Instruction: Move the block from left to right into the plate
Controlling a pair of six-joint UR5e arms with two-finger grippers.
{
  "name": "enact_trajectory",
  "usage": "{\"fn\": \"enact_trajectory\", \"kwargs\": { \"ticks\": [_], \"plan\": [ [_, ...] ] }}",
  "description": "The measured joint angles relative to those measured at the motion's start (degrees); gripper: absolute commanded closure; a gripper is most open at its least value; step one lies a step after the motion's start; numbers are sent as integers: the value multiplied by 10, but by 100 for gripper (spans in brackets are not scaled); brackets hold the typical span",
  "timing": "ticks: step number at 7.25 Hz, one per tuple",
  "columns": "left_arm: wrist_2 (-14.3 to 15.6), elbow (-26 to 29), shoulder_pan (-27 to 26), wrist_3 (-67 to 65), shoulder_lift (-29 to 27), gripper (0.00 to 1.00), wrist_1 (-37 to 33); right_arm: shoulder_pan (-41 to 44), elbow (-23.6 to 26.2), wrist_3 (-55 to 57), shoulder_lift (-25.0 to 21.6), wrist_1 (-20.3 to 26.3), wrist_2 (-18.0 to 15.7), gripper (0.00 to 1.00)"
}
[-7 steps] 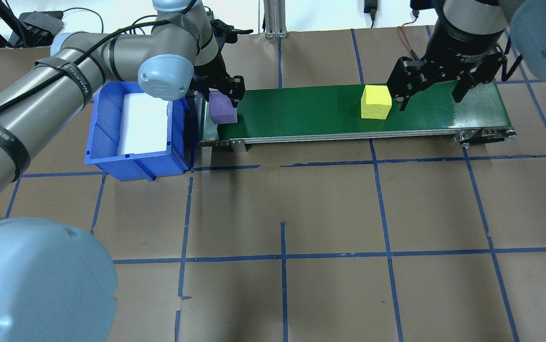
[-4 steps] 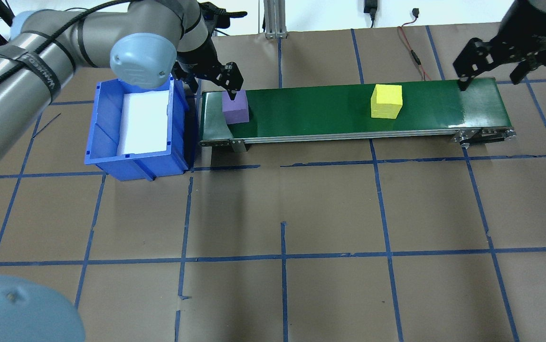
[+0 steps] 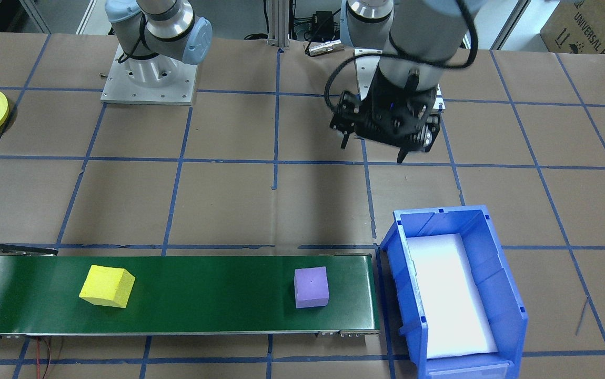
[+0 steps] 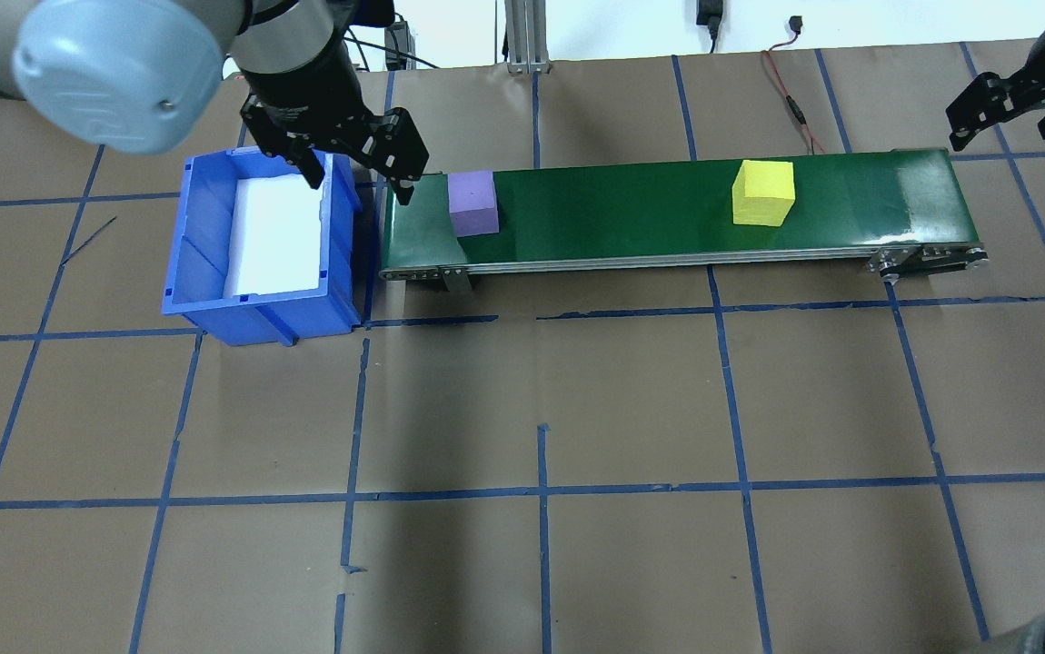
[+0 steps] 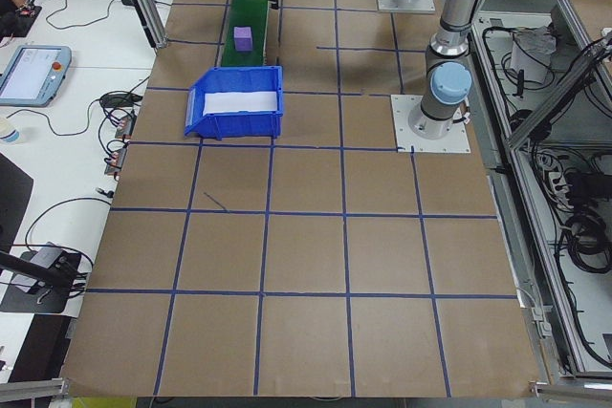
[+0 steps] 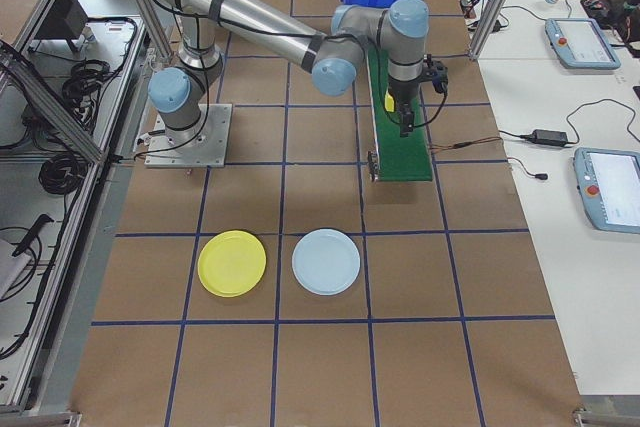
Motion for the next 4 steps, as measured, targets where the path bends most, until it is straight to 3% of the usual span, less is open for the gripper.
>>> {"fn": "enact_trajectory", "kwargs": {
  "ticks": [2,4],
  "plan": [
    [2,-18,6,-19,52,0,-22,0,-4,32,29,-29,73,0],
    [0,-20,37,-17,64,0,-20,3,2,75,33,-22,128,0]
  ]
}}
